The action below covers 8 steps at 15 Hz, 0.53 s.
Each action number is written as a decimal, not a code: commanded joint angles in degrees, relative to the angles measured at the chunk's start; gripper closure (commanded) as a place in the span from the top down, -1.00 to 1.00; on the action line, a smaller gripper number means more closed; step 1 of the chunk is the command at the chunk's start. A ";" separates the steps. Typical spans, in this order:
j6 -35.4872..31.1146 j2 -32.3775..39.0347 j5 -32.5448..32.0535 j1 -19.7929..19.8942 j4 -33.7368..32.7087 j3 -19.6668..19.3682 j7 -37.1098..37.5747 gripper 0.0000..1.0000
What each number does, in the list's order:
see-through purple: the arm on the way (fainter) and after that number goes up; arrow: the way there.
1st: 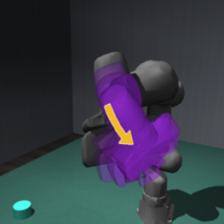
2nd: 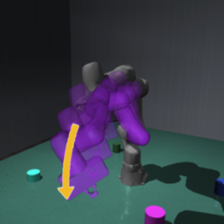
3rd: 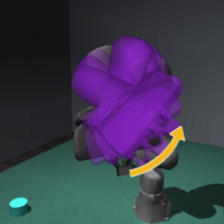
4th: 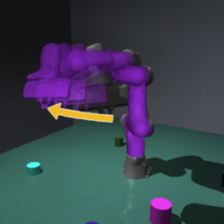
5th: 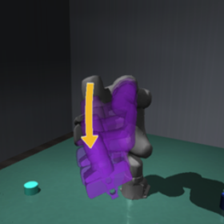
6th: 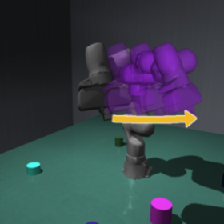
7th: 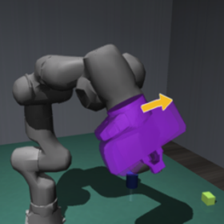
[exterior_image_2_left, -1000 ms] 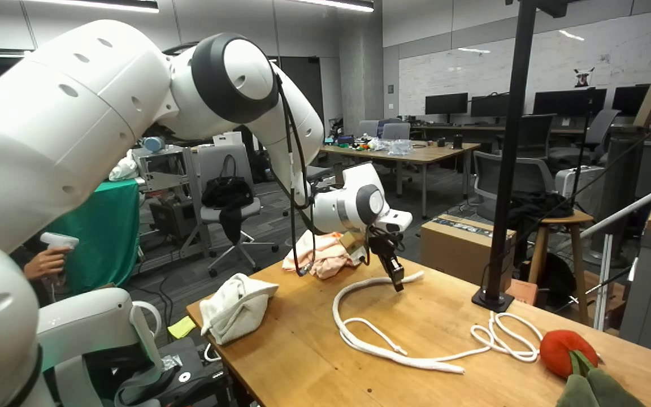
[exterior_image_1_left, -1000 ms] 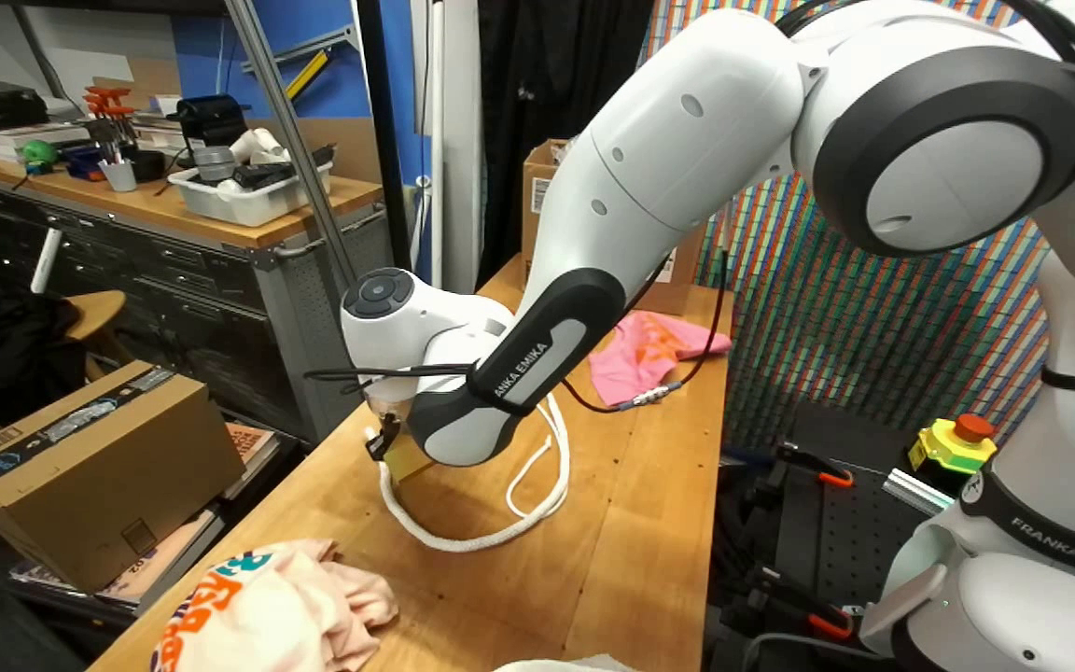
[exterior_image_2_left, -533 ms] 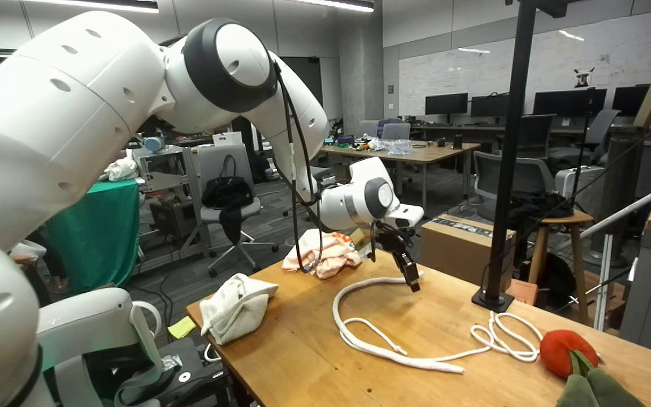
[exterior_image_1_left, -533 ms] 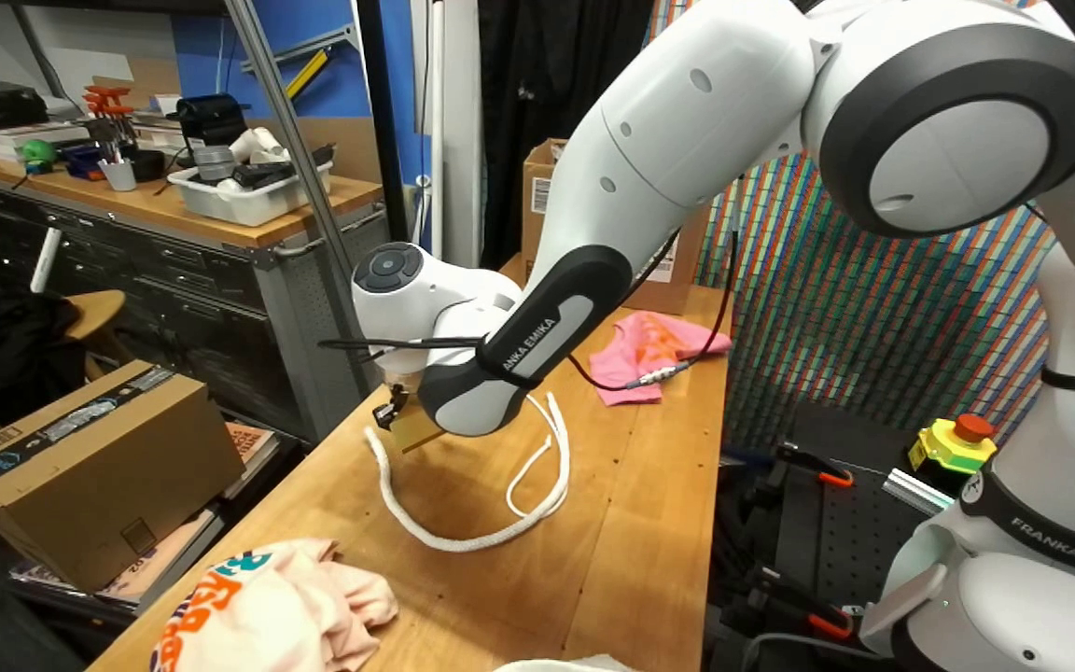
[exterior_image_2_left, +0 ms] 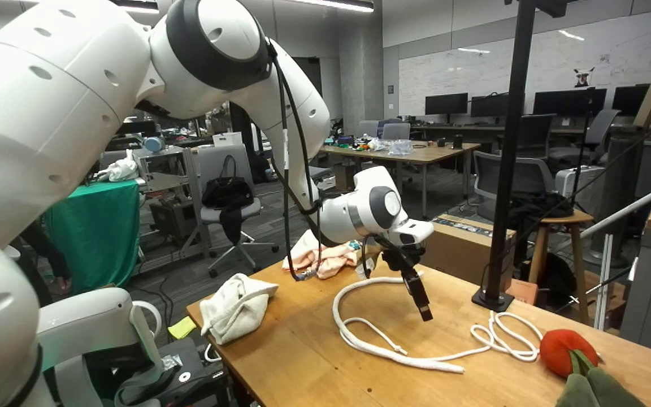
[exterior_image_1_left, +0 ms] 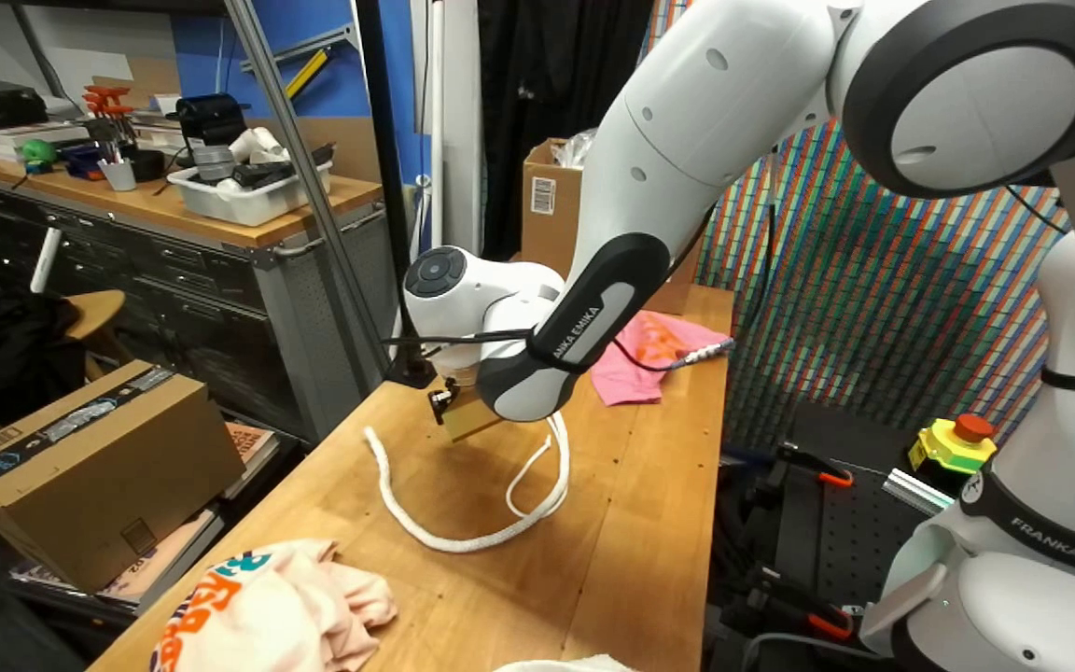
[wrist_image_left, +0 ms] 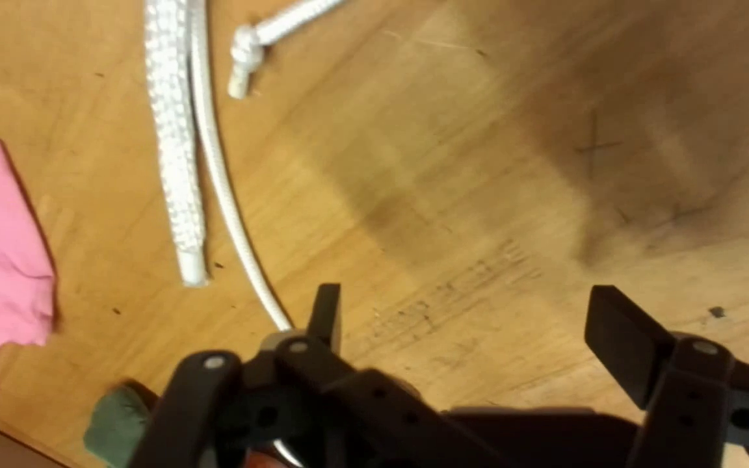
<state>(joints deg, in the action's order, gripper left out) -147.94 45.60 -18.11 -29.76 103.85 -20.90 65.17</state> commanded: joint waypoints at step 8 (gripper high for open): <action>0.15 -9.99 -2.47 2.85 14.01 0.69 8.37 1.00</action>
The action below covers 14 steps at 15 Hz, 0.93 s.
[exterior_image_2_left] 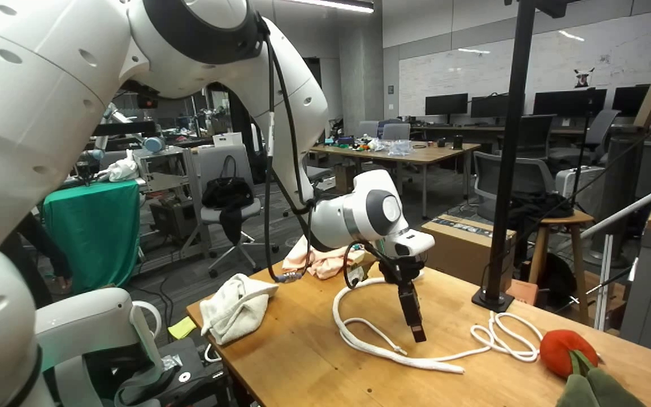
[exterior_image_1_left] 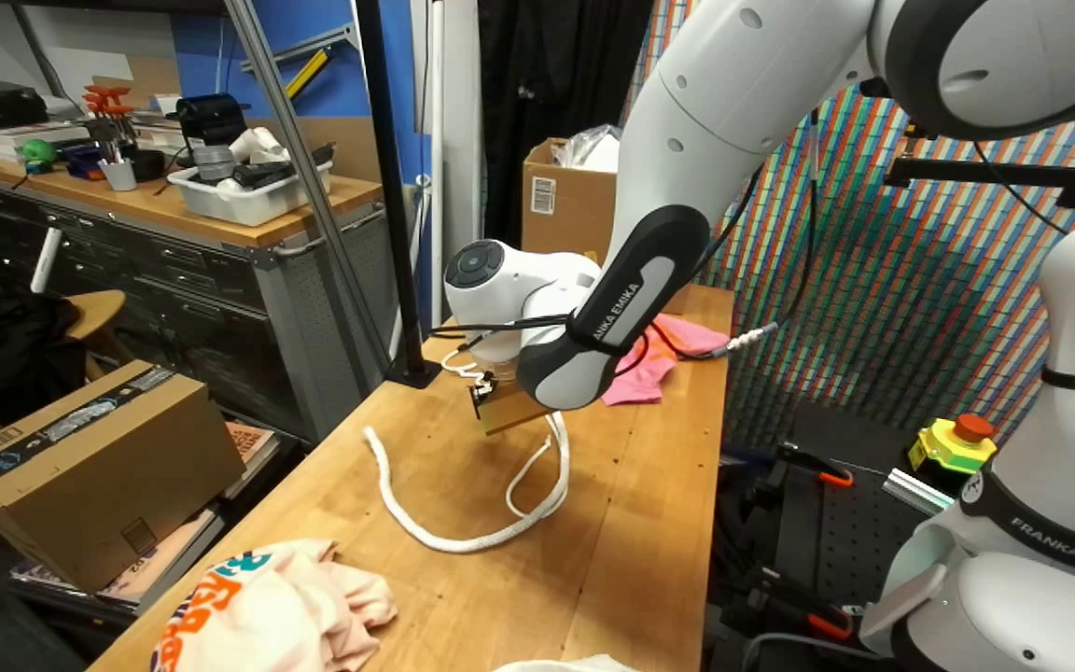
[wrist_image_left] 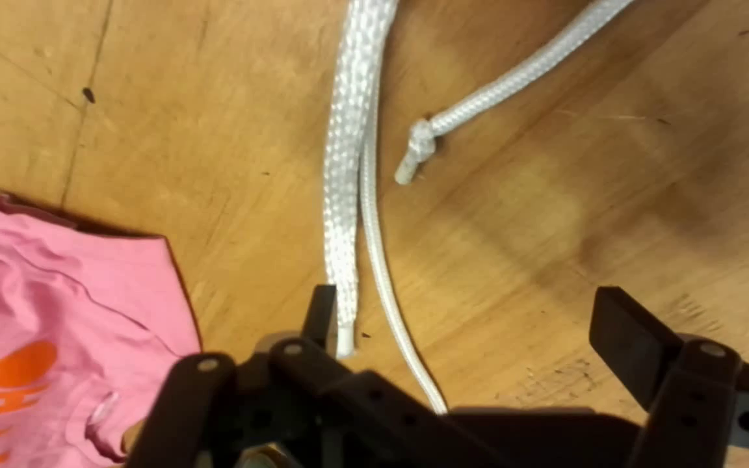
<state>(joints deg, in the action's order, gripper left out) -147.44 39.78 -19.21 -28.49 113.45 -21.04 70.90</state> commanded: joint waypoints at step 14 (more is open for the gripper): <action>-9.25 -7.32 7.07 14.26 14.75 8.26 0.84 1.00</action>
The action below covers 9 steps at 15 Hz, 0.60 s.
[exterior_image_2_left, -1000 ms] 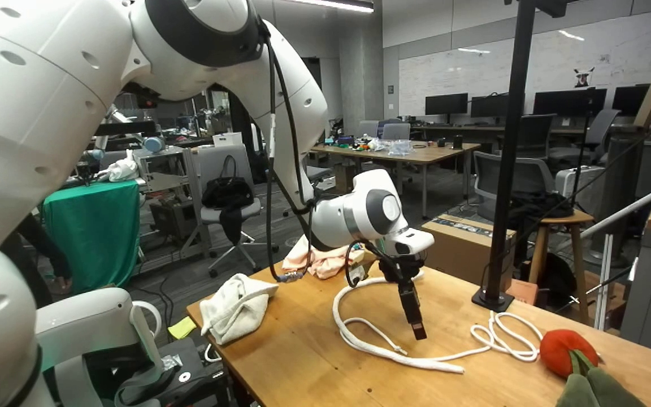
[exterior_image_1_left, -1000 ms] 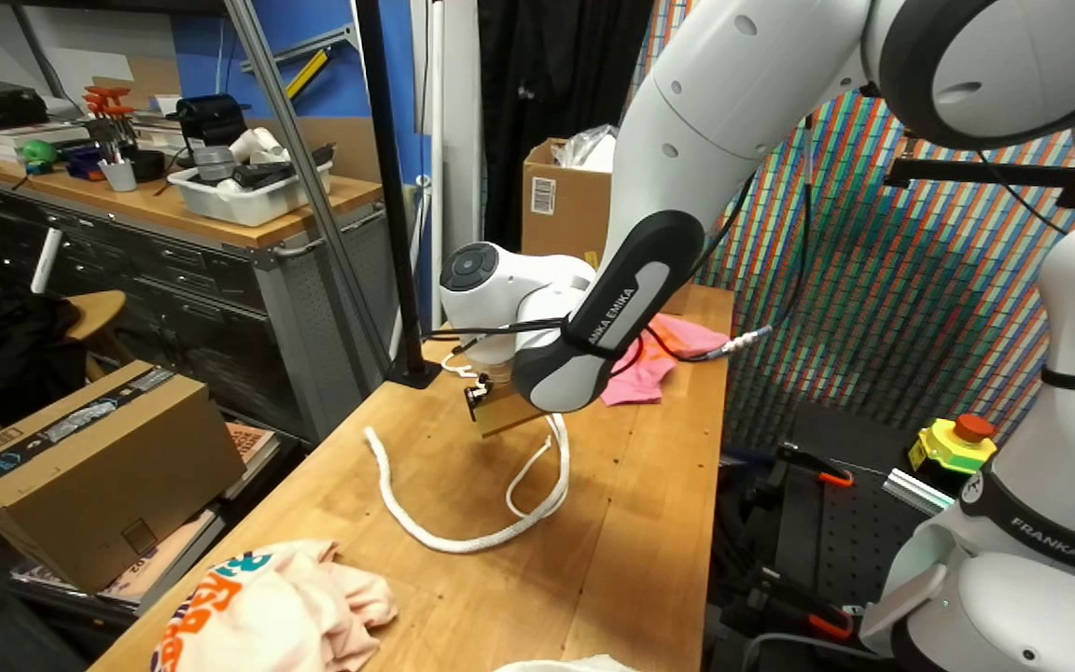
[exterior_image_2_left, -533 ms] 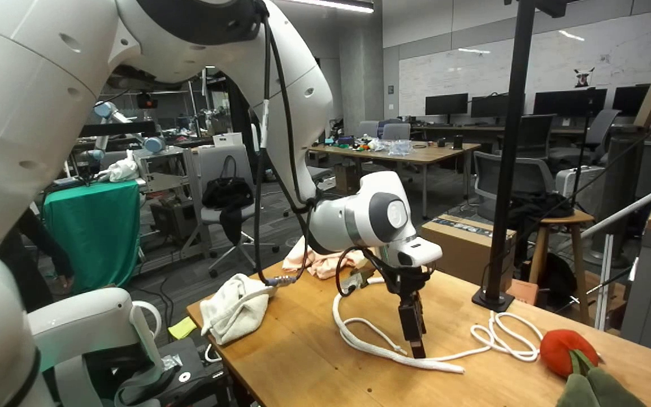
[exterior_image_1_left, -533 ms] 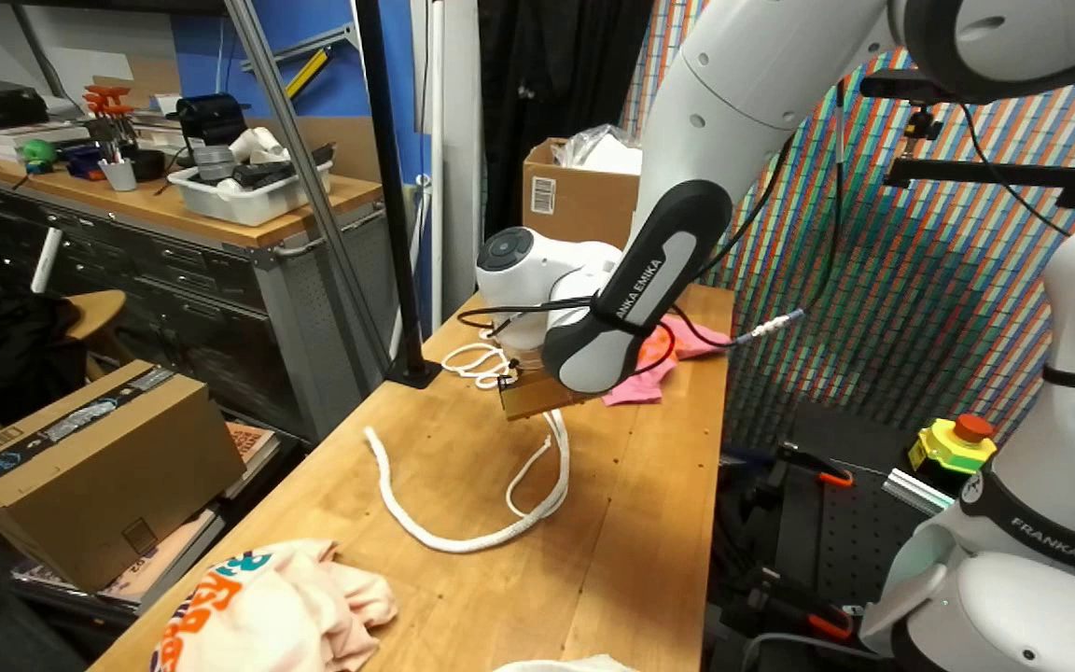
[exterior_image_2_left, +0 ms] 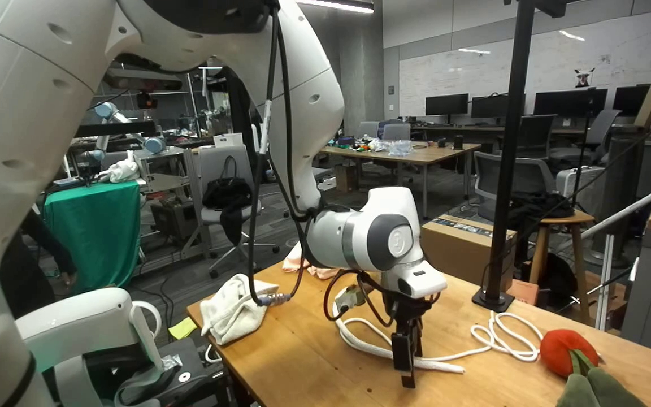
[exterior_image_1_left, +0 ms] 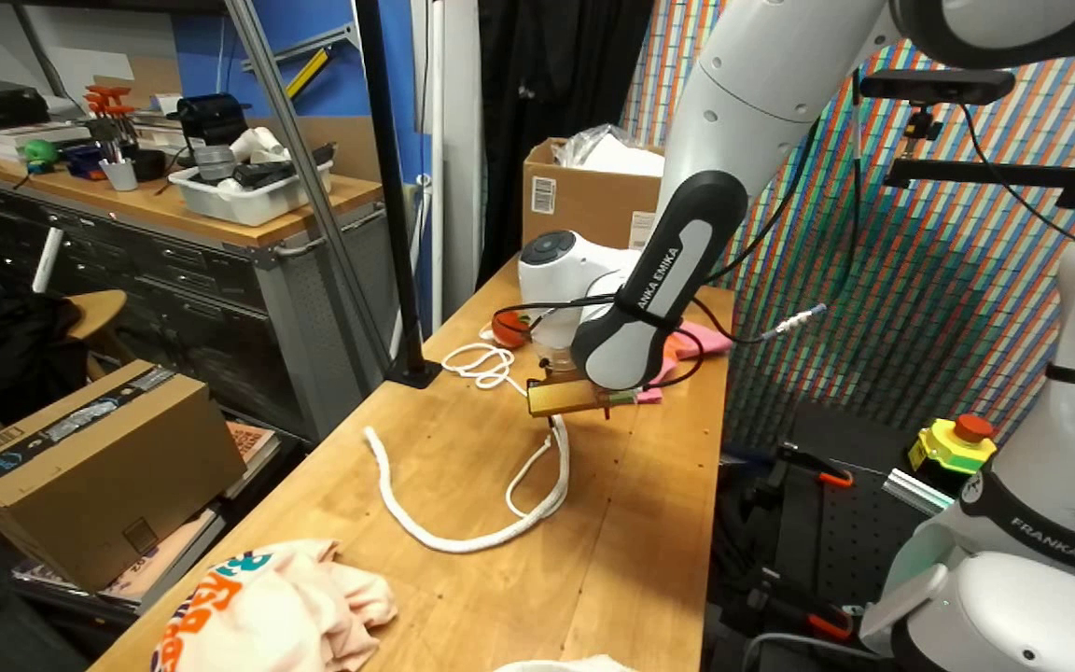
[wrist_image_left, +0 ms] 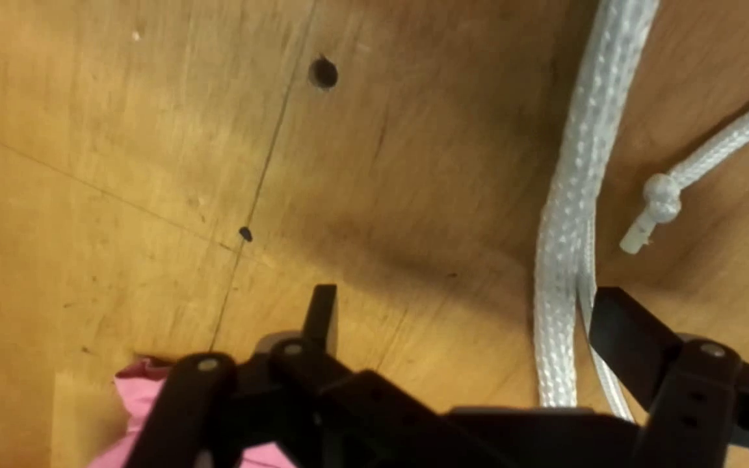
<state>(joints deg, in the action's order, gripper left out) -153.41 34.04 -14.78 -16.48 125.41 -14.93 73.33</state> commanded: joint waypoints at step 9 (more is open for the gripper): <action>-6.56 -1.77 8.47 4.24 4.98 3.89 -4.60 1.00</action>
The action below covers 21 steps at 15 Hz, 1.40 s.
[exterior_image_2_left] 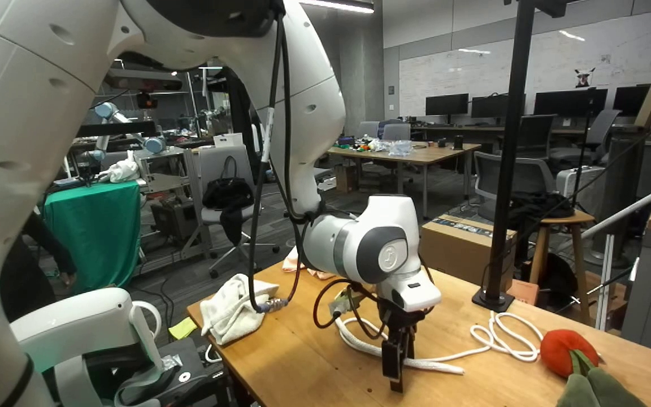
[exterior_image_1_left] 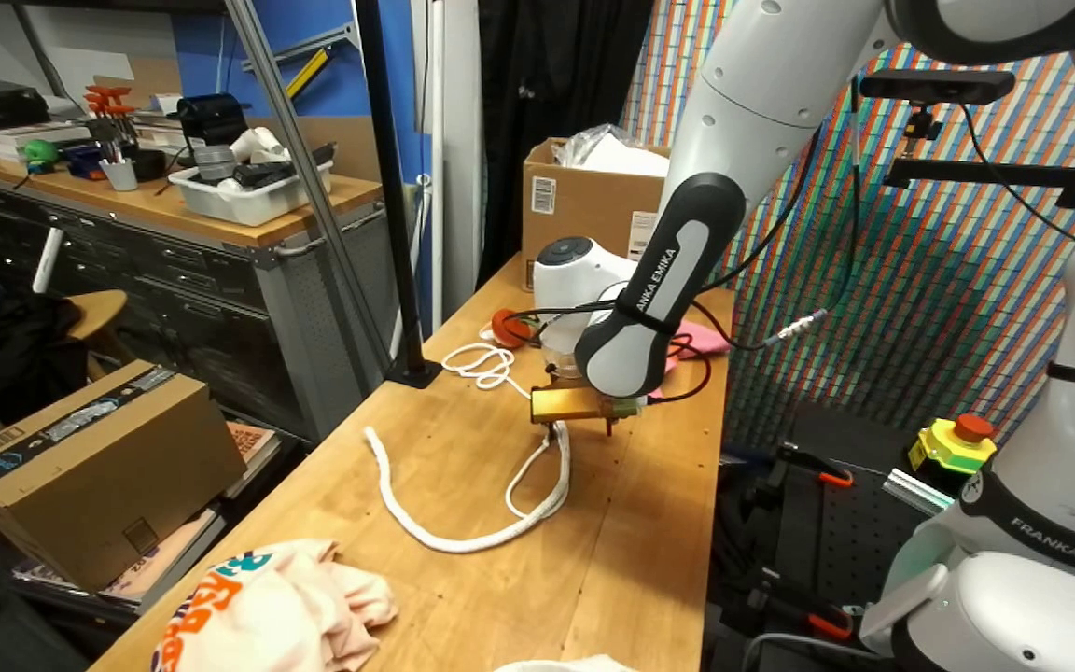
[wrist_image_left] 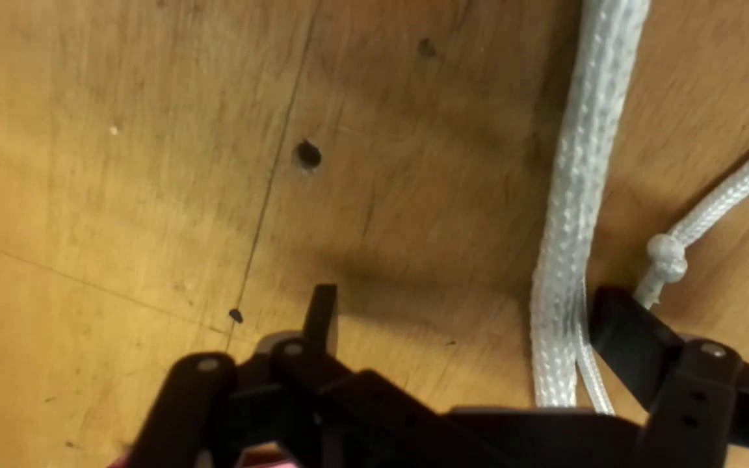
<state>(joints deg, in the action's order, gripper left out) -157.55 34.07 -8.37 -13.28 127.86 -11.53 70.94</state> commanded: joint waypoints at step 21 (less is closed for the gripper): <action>-5.68 -4.50 3.60 0.86 2.86 -2.21 -2.75 1.00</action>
<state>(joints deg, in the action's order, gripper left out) -162.42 29.91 -5.94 -12.59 130.30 -13.49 69.70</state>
